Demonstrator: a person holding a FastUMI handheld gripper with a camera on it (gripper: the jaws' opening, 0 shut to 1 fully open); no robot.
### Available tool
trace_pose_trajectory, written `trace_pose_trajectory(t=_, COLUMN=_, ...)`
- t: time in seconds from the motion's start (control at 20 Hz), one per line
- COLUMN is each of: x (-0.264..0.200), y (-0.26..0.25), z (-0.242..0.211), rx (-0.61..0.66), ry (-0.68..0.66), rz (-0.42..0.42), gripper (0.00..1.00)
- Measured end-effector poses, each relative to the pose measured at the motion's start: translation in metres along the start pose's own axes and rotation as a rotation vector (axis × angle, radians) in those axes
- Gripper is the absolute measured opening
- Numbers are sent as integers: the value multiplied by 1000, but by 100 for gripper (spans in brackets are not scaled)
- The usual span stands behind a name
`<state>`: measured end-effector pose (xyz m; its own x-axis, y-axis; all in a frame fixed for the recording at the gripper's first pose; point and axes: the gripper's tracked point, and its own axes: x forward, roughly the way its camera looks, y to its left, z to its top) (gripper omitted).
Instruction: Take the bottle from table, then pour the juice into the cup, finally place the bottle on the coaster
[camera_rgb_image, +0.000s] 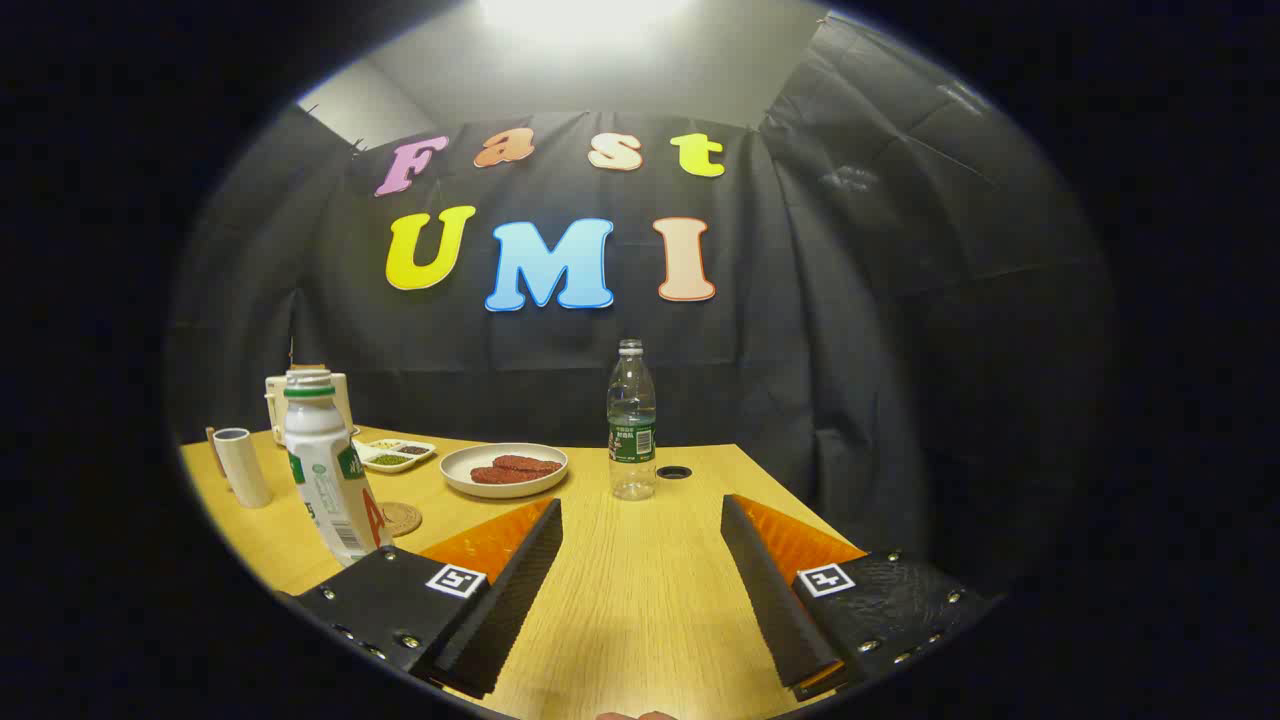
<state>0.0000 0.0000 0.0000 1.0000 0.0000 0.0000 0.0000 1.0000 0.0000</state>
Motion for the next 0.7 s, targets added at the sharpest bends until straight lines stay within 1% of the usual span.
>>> trace_pose_trajectory(t=0.1, x=1, y=2, z=21, rx=14, ry=-10, rz=-1, gripper=98)
trace_pose_trajectory(t=0.2, x=-4, y=6, z=33, rx=-6, ry=2, rz=-16, gripper=98)
trace_pose_trajectory(t=0.4, x=-32, y=45, z=50, rx=50, ry=25, rz=66, gripper=98)
trace_pose_trajectory(t=0.6, x=-52, y=63, z=62, rx=-19, ry=-4, rz=66, gripper=98)
trace_pose_trajectory(t=0.7, x=-62, y=73, z=63, rx=0, ry=7, rz=70, gripper=98)
